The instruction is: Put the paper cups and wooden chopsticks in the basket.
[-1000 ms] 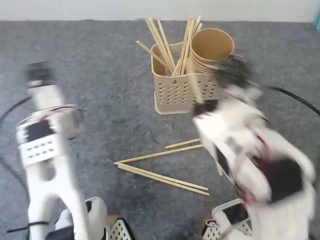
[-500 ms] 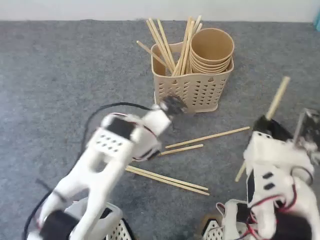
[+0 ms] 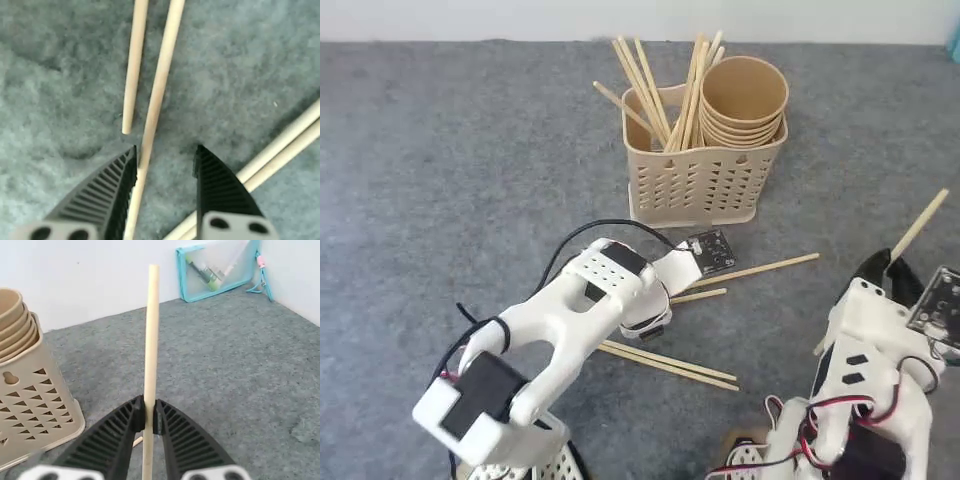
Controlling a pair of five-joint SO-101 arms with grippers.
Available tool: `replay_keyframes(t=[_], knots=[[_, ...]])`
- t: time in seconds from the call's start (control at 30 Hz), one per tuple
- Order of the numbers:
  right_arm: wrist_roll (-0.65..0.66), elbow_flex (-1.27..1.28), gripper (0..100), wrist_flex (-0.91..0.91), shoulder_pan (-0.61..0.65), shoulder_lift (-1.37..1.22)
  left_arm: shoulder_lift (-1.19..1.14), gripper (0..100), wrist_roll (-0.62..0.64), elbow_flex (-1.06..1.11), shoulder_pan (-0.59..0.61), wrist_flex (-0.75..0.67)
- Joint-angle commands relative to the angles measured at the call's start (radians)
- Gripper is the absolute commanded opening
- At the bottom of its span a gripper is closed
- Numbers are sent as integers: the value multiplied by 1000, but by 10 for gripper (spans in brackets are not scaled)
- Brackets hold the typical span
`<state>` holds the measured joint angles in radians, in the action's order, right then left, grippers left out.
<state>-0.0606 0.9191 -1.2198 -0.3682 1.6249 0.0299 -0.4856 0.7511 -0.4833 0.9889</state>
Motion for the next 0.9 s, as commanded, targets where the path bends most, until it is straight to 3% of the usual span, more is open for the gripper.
replay_keyframes(t=[0.0,0.37,0.53,0.77,0.87], knots=[[18,0,8,24,-10,24,0,126,-3,-15,-12,-31],[18,-5,8,21,-12,94,2,28,-3,-10,-63,-20],[18,-6,8,22,-8,133,2,12,49,-82,-75,103],[0,-8,8,96,-5,134,8,12,120,-189,9,183],[-81,-6,8,154,-4,133,75,12,138,-199,57,189]])
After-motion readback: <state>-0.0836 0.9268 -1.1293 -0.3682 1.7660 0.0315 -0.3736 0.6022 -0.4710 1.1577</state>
